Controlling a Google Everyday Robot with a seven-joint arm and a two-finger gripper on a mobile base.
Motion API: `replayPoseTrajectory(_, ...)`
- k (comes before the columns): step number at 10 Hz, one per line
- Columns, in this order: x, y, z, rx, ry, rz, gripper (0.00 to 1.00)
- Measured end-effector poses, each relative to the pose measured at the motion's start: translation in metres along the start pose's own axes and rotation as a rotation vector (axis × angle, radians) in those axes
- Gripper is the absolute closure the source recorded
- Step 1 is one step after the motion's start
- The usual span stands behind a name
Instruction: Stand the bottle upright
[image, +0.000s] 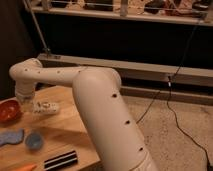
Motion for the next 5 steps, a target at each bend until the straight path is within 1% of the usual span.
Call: replayPoseTrajectory(5,0.0049,-0.0022,-0.0085,0.032,-0.069,0.023,0.66)
